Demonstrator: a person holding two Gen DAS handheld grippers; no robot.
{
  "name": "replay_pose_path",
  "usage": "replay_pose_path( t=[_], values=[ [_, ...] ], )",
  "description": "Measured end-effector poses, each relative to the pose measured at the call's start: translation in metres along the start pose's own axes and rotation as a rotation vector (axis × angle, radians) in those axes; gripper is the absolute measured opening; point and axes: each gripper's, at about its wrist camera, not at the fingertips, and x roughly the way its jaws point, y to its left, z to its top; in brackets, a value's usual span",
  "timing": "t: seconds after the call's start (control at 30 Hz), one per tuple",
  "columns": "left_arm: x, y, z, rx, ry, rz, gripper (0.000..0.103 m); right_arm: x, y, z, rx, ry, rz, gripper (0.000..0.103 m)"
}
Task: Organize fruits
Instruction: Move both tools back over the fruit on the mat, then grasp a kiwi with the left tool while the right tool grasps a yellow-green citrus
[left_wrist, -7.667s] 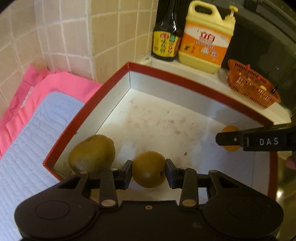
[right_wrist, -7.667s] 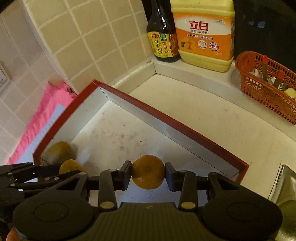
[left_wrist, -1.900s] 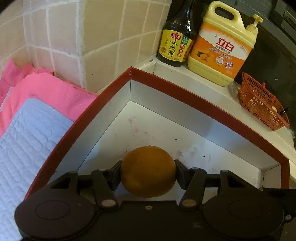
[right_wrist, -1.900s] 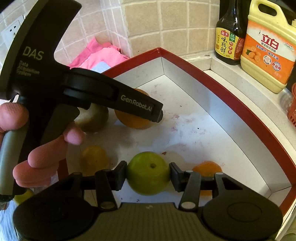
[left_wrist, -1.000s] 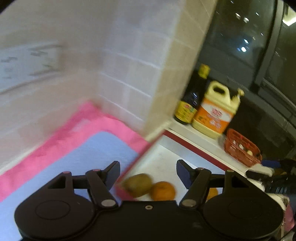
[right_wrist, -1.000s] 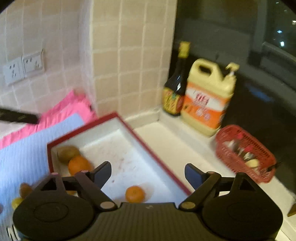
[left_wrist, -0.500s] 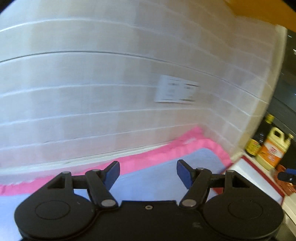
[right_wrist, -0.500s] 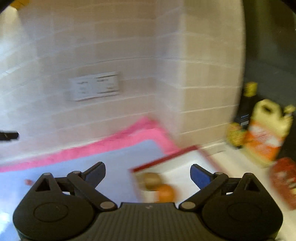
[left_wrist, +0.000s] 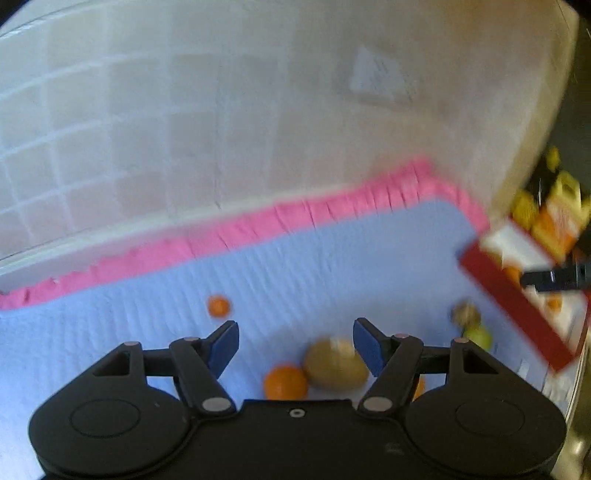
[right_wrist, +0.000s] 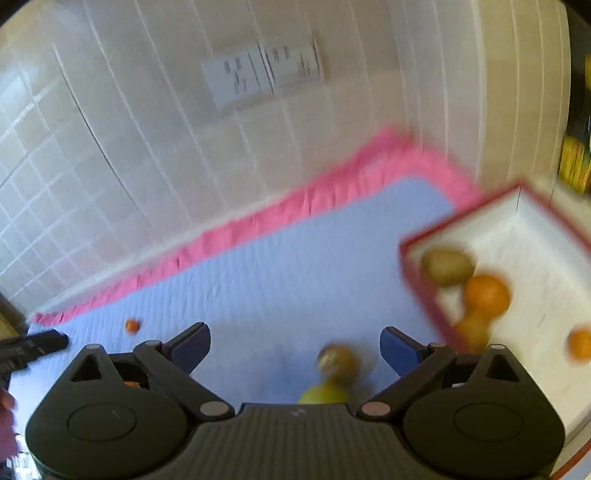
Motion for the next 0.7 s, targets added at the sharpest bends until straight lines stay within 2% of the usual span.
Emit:
replay_pose_path(
  t=[0.13,0.23,0.37,0.47,0.63,0.7],
  values=[
    [0.021,-0.022,-0.019,0.143,0.027,0.043,0.081,0.019,-0.006,-0.025,0.065,0.071,-0.045,0.1],
    [0.038,-0.032,-0.022,0.197,0.046,0.037,0.081,0.027,-0.008,-0.039,0.075,0.093,-0.08,0.1],
    [0.063,-0.036,-0.019,0.176,0.09,-0.02,0.081,0.041,-0.009,-0.046,0.069,0.107,-0.133,0.1],
    [0.076,-0.037,-0.02,0.163,0.12,-0.024,0.081,0.051,-0.014,-0.048,0.087,0.122,-0.139,0.099],
    [0.089,-0.039,-0.023,0.148,0.148,-0.032,0.081,0.073,-0.017,-0.048,0.087,0.156,-0.142,0.09],
    [0.091,-0.041,-0.023,0.15,0.146,-0.021,0.081,0.08,-0.015,-0.048,0.08,0.166,-0.145,0.081]
  ],
)
